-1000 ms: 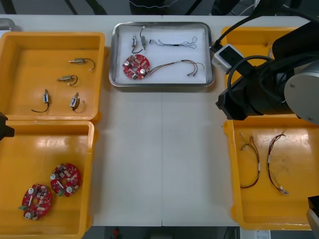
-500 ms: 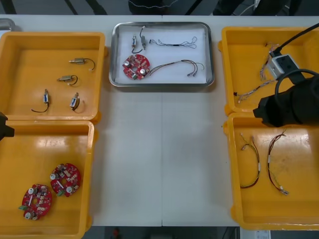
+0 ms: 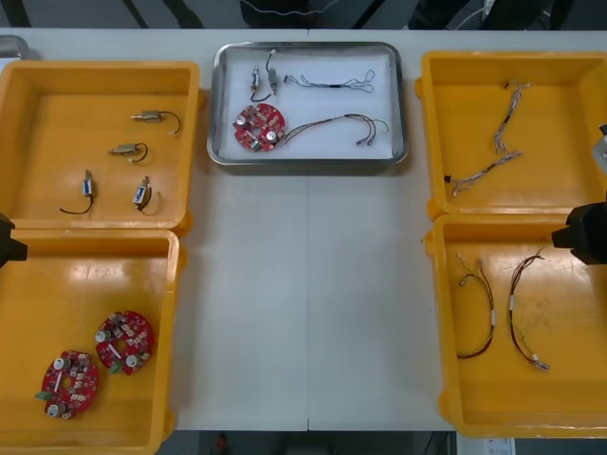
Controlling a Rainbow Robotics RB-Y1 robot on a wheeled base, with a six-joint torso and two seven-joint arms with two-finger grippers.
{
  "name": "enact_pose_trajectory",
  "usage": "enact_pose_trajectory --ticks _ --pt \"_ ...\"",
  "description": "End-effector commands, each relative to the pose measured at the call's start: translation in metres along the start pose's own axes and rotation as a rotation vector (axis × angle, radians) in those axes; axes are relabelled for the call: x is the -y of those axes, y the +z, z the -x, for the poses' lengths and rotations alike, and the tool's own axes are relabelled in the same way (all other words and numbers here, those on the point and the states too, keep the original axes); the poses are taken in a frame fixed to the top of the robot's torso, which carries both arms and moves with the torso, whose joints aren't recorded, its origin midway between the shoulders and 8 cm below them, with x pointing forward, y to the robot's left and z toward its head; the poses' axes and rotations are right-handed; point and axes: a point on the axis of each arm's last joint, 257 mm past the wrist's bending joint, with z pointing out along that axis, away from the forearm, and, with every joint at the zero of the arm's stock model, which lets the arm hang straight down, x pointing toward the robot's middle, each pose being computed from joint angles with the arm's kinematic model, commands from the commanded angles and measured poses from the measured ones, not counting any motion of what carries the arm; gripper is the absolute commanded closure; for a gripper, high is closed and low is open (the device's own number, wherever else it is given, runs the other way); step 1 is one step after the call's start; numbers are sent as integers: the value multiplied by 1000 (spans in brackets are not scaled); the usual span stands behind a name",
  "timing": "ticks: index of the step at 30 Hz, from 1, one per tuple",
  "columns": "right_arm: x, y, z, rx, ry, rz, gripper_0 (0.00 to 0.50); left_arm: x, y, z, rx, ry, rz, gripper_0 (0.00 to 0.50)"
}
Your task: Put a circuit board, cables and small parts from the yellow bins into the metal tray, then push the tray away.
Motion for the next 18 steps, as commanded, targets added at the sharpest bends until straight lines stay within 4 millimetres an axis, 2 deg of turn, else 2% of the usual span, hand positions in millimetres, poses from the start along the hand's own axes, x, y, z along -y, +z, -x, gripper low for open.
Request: enact_pose_trajectory --ticks 1,7,18 --pt "26 -4 -5 -16 101 -13 0 5 1 -9 -12 111 -2 0" --pt "30 -6 -5 -20 176 -28 0 5 1 -9 -12 111 -2 0" --pt "36 -8 -10 -31 196 -44 0 5 1 -9 -12 111 -2 0"
